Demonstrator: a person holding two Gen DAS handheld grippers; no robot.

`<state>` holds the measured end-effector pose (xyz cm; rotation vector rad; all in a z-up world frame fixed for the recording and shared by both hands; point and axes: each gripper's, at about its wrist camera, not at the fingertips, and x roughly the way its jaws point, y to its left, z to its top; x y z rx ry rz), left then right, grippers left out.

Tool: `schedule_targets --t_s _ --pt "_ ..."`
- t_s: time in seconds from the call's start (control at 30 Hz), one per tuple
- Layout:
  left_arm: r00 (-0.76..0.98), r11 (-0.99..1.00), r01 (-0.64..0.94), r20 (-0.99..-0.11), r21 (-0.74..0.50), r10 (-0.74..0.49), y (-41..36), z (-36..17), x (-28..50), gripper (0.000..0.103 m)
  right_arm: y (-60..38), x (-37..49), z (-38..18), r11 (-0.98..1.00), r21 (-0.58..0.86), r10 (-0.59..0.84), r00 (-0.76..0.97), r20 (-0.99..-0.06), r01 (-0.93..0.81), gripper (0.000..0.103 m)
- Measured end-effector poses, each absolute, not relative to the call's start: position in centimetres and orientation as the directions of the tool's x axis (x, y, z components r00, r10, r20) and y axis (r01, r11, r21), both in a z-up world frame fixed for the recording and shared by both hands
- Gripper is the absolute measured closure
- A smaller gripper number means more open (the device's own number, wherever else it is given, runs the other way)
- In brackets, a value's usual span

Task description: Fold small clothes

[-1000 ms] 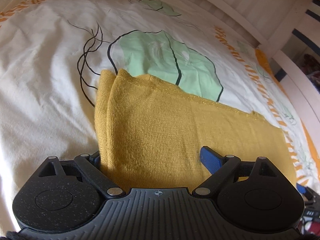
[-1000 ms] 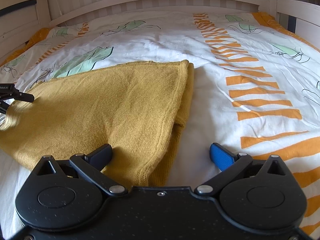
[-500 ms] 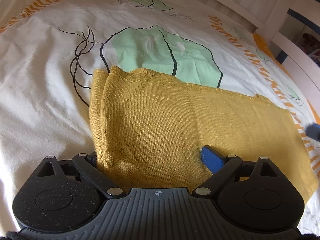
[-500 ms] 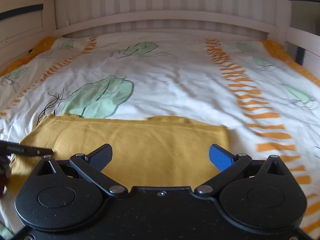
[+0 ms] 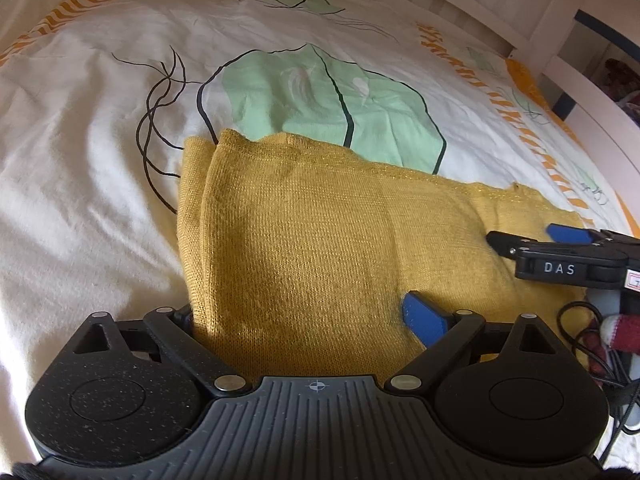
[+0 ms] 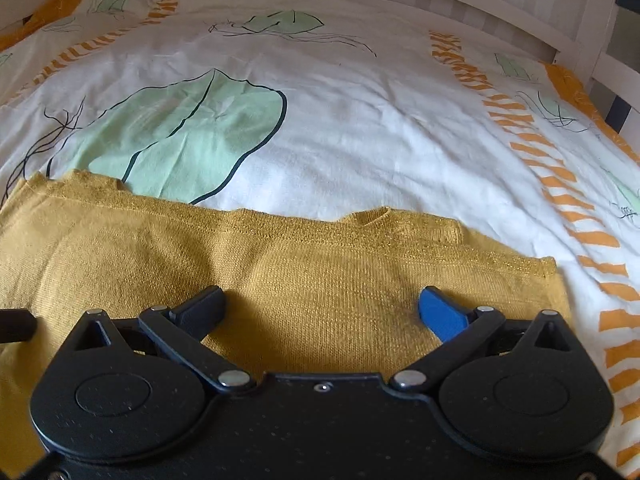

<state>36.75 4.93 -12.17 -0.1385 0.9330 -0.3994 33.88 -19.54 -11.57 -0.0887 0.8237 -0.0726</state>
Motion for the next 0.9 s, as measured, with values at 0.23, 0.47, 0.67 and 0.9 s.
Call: schedule_targets --t_s 0.23,0.47,0.67,0.9 --pt "0.527 0.923 0.27 -0.76 -0.275 -0.381 4.7 -12.1 36.8 0.008 -19.7 33.4 -9.9 0.996 -0.085 -0.089 0.682 -0.726 0.04 0.001" --pt "0.528 0.921 0.272 -0.757 -0.278 -0.384 4.8 -12.2 36.9 0.008 -18.1 28.9 -10.1 0.993 -0.118 -0.088 0.708 -0.701 0.007 0.001" --pt "0.524 0.921 0.274 -0.76 -0.277 -0.385 4.8 -12.1 37.0 0.008 -18.1 24.8 -10.5 0.997 -0.08 -0.062 0.734 -0.676 0.01 0.001" --pt "0.512 0.917 0.274 -0.762 -0.291 -0.395 5.1 -11.6 36.9 0.008 -18.3 20.5 -10.6 0.993 -0.058 0.033 0.716 -0.697 -0.102 0.001"
